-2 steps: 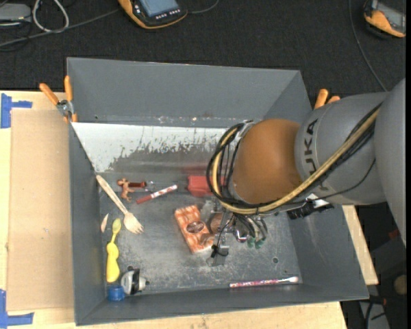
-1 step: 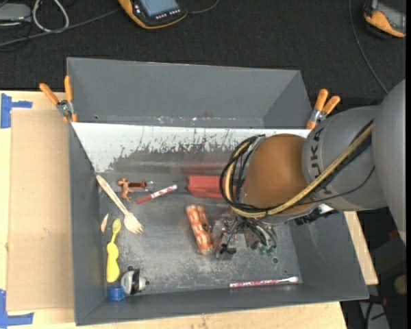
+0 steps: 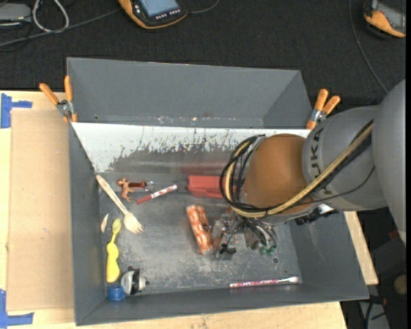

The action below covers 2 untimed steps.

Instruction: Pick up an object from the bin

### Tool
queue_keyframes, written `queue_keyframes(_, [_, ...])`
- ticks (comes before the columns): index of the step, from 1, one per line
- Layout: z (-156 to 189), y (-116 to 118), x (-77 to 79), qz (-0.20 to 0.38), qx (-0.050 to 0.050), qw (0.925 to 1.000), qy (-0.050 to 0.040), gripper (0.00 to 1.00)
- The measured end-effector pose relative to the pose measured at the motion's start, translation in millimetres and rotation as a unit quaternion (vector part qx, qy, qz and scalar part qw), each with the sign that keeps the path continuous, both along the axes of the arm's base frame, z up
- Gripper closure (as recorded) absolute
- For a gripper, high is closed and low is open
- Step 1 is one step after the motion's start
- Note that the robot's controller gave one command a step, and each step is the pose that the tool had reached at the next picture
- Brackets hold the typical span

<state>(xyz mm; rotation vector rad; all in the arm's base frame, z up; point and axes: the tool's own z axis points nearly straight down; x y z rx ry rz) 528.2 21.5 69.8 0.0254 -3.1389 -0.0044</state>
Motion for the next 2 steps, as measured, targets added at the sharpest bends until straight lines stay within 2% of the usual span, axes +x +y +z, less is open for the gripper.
queue_keyframes(1, [55.1, -5.3, -9.2, 0.012, 0.0, 0.9999, 0.0033, 1.0])
queue_keyframes(2, [85.8, 2.2, -2.9, 0.0, 0.0, 1.0, -0.0001, 1.0])
